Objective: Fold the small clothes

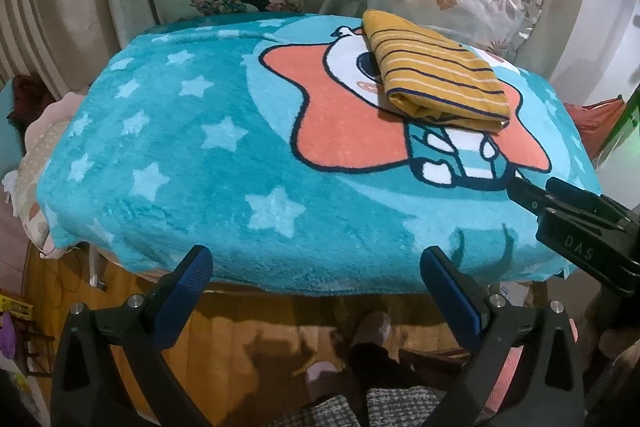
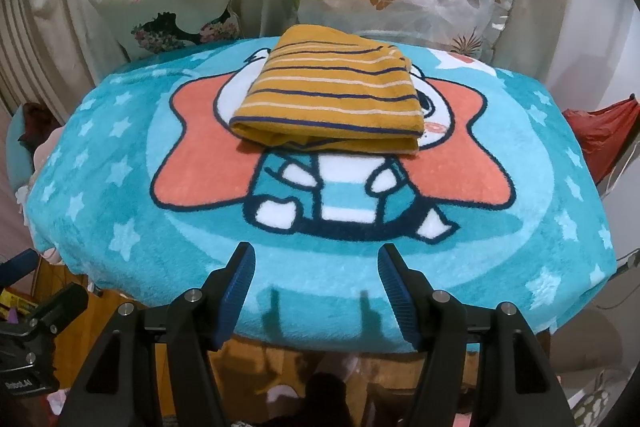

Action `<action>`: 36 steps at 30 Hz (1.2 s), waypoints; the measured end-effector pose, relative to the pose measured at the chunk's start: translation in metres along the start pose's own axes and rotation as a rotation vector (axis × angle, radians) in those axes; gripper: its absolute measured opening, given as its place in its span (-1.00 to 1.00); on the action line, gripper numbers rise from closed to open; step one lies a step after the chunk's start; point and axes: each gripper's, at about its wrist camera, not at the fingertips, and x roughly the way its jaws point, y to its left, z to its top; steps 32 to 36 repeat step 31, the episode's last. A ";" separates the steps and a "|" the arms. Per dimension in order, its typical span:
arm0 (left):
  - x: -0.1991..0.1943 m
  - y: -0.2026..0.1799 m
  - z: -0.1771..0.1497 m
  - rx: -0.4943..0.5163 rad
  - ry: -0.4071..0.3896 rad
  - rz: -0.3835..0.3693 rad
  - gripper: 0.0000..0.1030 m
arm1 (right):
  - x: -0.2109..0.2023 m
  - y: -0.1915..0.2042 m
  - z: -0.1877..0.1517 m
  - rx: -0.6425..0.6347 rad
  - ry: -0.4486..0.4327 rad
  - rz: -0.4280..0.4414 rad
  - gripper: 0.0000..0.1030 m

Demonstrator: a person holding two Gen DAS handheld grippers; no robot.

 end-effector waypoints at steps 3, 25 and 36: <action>0.003 0.000 0.000 -0.007 0.011 -0.016 1.00 | 0.000 -0.002 0.001 0.002 -0.002 -0.008 0.33; 0.044 0.003 0.013 -0.057 0.091 -0.086 1.00 | 0.003 0.015 0.013 -0.072 0.008 -0.069 0.35; 0.062 -0.009 0.028 -0.033 0.117 -0.098 1.00 | 0.011 0.006 0.012 -0.061 0.037 -0.066 0.36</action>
